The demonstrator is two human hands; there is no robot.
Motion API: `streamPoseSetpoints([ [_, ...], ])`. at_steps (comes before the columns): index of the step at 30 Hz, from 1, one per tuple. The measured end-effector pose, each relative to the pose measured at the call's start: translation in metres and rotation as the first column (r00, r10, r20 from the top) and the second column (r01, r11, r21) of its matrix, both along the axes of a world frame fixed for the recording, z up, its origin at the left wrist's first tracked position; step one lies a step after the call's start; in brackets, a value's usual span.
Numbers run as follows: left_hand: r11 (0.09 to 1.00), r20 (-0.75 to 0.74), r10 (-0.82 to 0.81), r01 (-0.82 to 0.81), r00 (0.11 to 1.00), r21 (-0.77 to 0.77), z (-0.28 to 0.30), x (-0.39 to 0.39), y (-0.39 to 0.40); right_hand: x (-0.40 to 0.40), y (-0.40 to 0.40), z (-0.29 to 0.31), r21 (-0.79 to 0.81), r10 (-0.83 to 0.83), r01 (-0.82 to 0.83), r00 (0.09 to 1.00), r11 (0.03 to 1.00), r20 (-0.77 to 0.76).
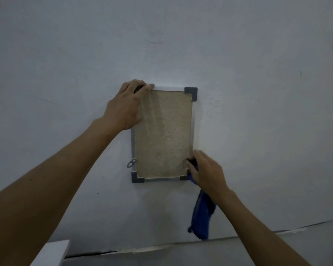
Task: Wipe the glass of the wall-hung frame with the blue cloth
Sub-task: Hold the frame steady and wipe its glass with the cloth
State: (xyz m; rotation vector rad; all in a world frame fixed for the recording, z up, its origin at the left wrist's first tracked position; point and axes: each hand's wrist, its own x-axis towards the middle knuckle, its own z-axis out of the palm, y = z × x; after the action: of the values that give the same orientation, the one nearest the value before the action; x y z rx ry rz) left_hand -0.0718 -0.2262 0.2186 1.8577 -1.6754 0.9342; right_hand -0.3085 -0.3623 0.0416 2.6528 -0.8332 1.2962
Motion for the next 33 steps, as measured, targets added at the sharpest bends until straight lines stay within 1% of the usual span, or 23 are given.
streamPoseSetpoints([
  [1, 1.000, -0.001, 0.001, -0.001, 1.000, 0.002, 0.000, 0.000, 0.000, -0.001, 0.000, 0.001, -0.023, 0.003, -0.003, 0.999, 1.000, 0.032],
  [2, 1.000, 0.000, 0.001, -0.001, 1.000, 0.002, 0.000, 0.000, 0.000, -0.001, 0.002, -0.002, -0.051, 0.019, -0.019, 1.000, 0.998, -0.008],
  [5, 1.000, -0.005, 0.001, -0.001, 1.000, -0.005, 0.000, 0.000, -0.001, -0.002, 0.007, -0.020, -0.046, 0.088, -0.105, 0.953, 0.993, -0.290],
  [6, 1.000, -0.008, 0.004, -0.004, 1.000, -0.005, 0.000, 0.000, -0.001, -0.003, 0.005, -0.020, -0.048, 0.093, -0.116, 0.938, 0.992, -0.335],
  [7, 1.000, -0.008, 0.007, -0.007, 1.000, -0.003, 0.000, 0.000, 0.000, -0.003, 0.002, -0.015, -0.073, 0.082, -0.112, 0.940, 0.991, -0.331],
  [8, 1.000, -0.005, 0.006, -0.006, 1.000, 0.000, 0.000, 0.000, 0.000, -0.001, -0.002, -0.006, -0.122, 0.060, -0.098, 0.958, 0.988, -0.280],
  [11, 1.000, -0.004, 0.002, -0.002, 1.000, 0.001, 0.000, 0.000, 0.001, 0.002, -0.007, 0.028, -0.281, -0.009, -0.002, 0.999, 0.960, -0.037],
  [12, 1.000, -0.005, 0.001, -0.001, 1.000, -0.001, 0.000, 0.000, 0.001, 0.003, -0.008, 0.033, -0.318, -0.023, 0.021, 1.000, 0.948, -0.001],
  [14, 1.000, -0.001, -0.004, 0.004, 1.000, -0.003, 0.000, 0.000, 0.000, 0.003, -0.007, 0.024, -0.327, -0.026, 0.016, 0.999, 0.945, -0.026],
  [18, 1.000, -0.001, 0.000, 0.000, 1.000, -0.003, 0.000, 0.000, 0.000, -0.006, 0.000, -0.023, -0.273, 0.037, -0.108, 0.966, 0.956, -0.255],
  [19, 1.000, -0.001, 0.001, -0.001, 1.000, -0.002, 0.000, 0.000, 0.000, -0.008, -0.001, -0.023, -0.243, 0.060, -0.136, 0.954, 0.960, -0.295],
  [20, 1.000, -0.002, -0.001, 0.001, 1.000, -0.002, 0.000, 0.000, 0.000, -0.008, -0.003, -0.017, -0.222, 0.079, -0.150, 0.951, 0.964, -0.299],
  [21, 1.000, 0.000, -0.004, 0.004, 1.000, -0.002, 0.000, 0.000, 0.000, -0.006, -0.004, -0.008, -0.208, 0.094, -0.150, 0.961, 0.967, -0.259],
  [22, 1.000, 0.001, -0.006, 0.006, 1.000, -0.002, 0.000, 0.000, 0.000, -0.003, -0.006, 0.003, -0.200, 0.100, -0.136, 0.979, 0.970, -0.179],
  [24, 1.000, 0.001, -0.007, 0.007, 1.000, -0.006, 0.000, 0.001, 0.000, 0.004, -0.009, 0.024, -0.204, 0.079, -0.072, 0.997, 0.976, 0.023],
  [25, 1.000, 0.000, -0.007, 0.007, 1.000, -0.008, 0.000, 0.001, -0.001, 0.009, -0.008, 0.029, -0.202, 0.064, -0.046, 0.994, 0.978, 0.086],
  [26, 1.000, 0.000, -0.007, 0.007, 1.000, -0.009, 0.000, 0.001, -0.001, 0.013, -0.007, 0.029, -0.194, 0.070, -0.048, 0.992, 0.980, 0.107],
  [27, 1.000, -0.001, -0.006, 0.006, 1.000, -0.008, -0.001, 0.001, -0.001, 0.016, -0.005, 0.023, -0.181, 0.100, -0.084, 0.992, 0.980, 0.079],
  [28, 1.000, -0.002, -0.004, 0.004, 1.000, -0.008, 0.000, 0.001, -0.001, 0.017, -0.002, 0.013, -0.168, 0.141, -0.138, 0.990, 0.976, 0.007],
  [29, 1.000, -0.003, -0.002, 0.002, 1.000, -0.007, 0.000, 0.002, -0.001, 0.018, 0.001, 0.002, -0.154, 0.177, -0.191, 0.979, 0.969, -0.097],
  [31, 1.000, -0.003, 0.000, 0.000, 1.000, -0.006, 0.000, 0.002, -0.001, 0.016, 0.007, -0.016, -0.134, 0.204, -0.256, 0.927, 0.957, -0.314],
  [32, 1.000, -0.002, -0.001, 0.001, 1.000, -0.006, -0.001, 0.002, -0.001, 0.015, 0.007, -0.018, -0.127, 0.203, -0.264, 0.910, 0.956, -0.363],
  [33, 1.000, 0.000, -0.002, 0.002, 1.000, -0.008, 0.000, 0.003, -0.001, 0.017, 0.007, -0.014, -0.130, 0.198, -0.258, 0.914, 0.957, -0.354],
])
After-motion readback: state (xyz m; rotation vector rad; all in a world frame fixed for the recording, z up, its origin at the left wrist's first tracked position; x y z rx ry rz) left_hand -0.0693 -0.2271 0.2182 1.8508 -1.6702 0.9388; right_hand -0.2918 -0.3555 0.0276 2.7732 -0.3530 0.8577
